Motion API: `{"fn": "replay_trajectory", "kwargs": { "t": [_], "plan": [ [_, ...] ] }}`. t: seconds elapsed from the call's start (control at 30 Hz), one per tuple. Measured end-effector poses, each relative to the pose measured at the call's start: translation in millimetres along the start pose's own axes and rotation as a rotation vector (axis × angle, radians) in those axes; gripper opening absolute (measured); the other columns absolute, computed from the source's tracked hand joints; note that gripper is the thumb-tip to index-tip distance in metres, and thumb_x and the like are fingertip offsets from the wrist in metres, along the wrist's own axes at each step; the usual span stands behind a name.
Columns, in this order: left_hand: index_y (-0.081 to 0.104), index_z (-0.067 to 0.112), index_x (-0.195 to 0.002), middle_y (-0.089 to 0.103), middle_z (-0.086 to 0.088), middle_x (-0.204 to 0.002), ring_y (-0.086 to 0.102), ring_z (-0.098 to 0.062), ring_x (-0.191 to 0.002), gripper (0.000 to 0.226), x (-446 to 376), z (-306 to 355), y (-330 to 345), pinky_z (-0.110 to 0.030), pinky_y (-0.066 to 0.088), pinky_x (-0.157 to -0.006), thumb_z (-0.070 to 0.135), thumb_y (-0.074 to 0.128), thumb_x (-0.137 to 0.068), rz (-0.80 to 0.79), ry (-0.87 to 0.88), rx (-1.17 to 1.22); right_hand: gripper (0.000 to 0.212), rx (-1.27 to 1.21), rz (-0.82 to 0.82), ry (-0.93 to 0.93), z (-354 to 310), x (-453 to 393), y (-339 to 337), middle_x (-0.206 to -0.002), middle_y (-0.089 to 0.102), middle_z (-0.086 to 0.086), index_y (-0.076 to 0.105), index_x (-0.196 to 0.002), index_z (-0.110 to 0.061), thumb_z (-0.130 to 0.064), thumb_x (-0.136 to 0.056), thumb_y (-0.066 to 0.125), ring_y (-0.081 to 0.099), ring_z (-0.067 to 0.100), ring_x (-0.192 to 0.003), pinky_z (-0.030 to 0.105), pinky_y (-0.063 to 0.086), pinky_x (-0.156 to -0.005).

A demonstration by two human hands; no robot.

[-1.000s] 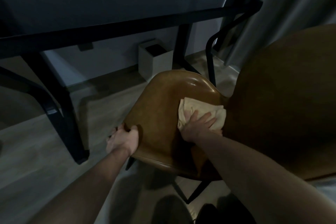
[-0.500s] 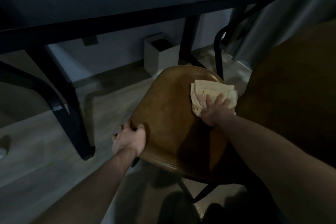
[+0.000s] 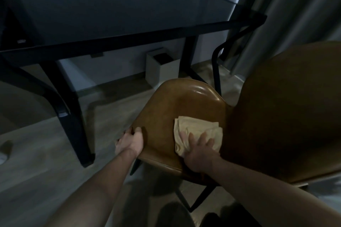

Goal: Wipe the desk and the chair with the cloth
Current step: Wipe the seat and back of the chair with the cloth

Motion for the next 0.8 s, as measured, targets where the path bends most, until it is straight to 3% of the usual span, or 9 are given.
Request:
{"fn": "replay_trajectory", "kwargs": {
  "t": [0.17,0.27,0.37,0.43,0.5,0.6,0.63,0.73,0.8],
  "plan": [
    [0.037,0.030,-0.162,0.042,-0.010,-0.162,0.036,-0.036,-0.148,0.065,5.2,-3.4,-3.2,-0.046,0.028,-0.122,0.059,0.026,-0.105,-0.045,-0.027,0.088,0.079,-0.013,-0.079,-0.077,-19.9,10.5,6.9,-0.175,-0.021,0.005,-0.016,-0.164,-0.044,-0.051,-0.108,0.039,-0.018,0.048,-0.158,0.070,0.006,-0.125],
    [0.046,0.029,-0.157,0.046,-0.009,-0.159,0.038,-0.036,-0.146,0.072,-8.2,-11.7,4.0,-0.049,0.030,-0.121,0.065,0.030,-0.098,-0.125,-0.085,0.238,0.080,0.011,-0.099,-0.174,-42.4,11.6,10.7,-0.174,-0.022,0.003,-0.017,-0.162,-0.048,-0.046,-0.107,0.040,-0.018,0.047,-0.158,0.071,0.005,-0.124],
    [0.068,0.034,-0.132,0.062,-0.006,-0.145,0.054,-0.037,-0.131,0.085,-99.5,-65.9,53.4,-0.054,0.039,-0.117,0.085,0.047,-0.068,-0.184,-0.140,0.390,0.073,0.055,-0.111,-0.285,-71.6,4.0,11.6,-0.174,-0.025,0.001,-0.017,-0.161,-0.053,-0.046,-0.110,0.035,-0.020,0.046,-0.158,0.073,0.002,-0.122],
    [0.075,0.034,-0.118,0.072,-0.008,-0.127,0.064,-0.036,-0.117,0.080,-142.5,-94.0,74.4,-0.054,0.046,-0.110,0.083,0.052,-0.059,-0.203,-0.166,0.420,0.070,0.049,-0.127,-0.342,-94.4,-5.7,12.7,-0.173,-0.028,-0.002,-0.013,-0.160,-0.058,-0.049,-0.110,0.035,-0.023,0.043,-0.158,0.073,-0.002,-0.122],
    [0.079,0.038,-0.107,0.076,-0.005,-0.115,0.067,-0.034,-0.112,0.066,-114.1,-75.5,61.1,-0.051,0.048,-0.108,0.078,0.048,-0.064,-0.245,-0.142,0.391,0.068,0.057,-0.110,-0.394,-118.6,-15.9,13.8,-0.173,-0.027,-0.004,-0.008,-0.160,-0.060,-0.052,-0.108,0.035,-0.027,0.038,-0.158,0.072,-0.007,-0.122],
    [0.078,0.033,-0.069,0.075,-0.004,-0.095,0.065,-0.028,-0.100,0.047,-69.5,-43.0,42.3,-0.051,0.048,-0.104,0.067,0.047,-0.062,-0.275,-0.087,0.372,0.070,0.083,-0.050,-0.442,-147.9,-26.5,13.9,-0.174,-0.025,-0.005,-0.003,-0.162,-0.056,-0.055,-0.104,0.037,-0.029,0.037,-0.157,0.075,-0.011,-0.120],
    [0.078,0.032,-0.069,0.075,-0.005,-0.096,0.065,-0.029,-0.100,0.047,-74.1,-45.6,46.0,-0.053,0.048,-0.104,0.067,0.048,-0.062,-0.300,-0.076,0.402,0.073,0.096,-0.027,-0.440,-153.7,-28.8,13.5,-0.174,-0.025,-0.003,-0.003,-0.163,-0.054,-0.055,-0.103,0.038,-0.029,0.038,-0.157,0.077,-0.011,-0.118],
    [0.082,0.032,-0.103,0.077,-0.010,-0.116,0.068,-0.034,-0.112,0.060,-94.3,-56.8,57.8,-0.055,0.047,-0.109,0.069,0.052,-0.066,-0.321,-0.073,0.440,0.083,0.105,0.029,-0.414,-161.0,-38.0,7.5,-0.173,-0.027,0.002,-0.005,-0.164,-0.051,-0.053,-0.098,0.046,-0.031,0.044,-0.155,0.081,-0.014,-0.114],
    [0.078,0.021,-0.110,0.074,-0.005,-0.120,0.066,-0.028,-0.115,0.062,-74.6,-38.5,43.0,-0.046,0.051,-0.104,0.061,0.056,-0.069,-0.277,-0.050,0.408,0.091,0.080,0.057,-0.392,-159.4,-49.8,1.6,-0.172,-0.031,0.002,-0.009,-0.164,-0.050,-0.056,-0.095,0.049,-0.033,0.043,-0.154,0.081,-0.015,-0.113]
  ]
}}
Point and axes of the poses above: each hand's wrist, its own x-axis away from the middle knuckle, its own y-axis out of the palm, z = x × y, the point moved 10 cm from there along -x, towards the middle knuckle
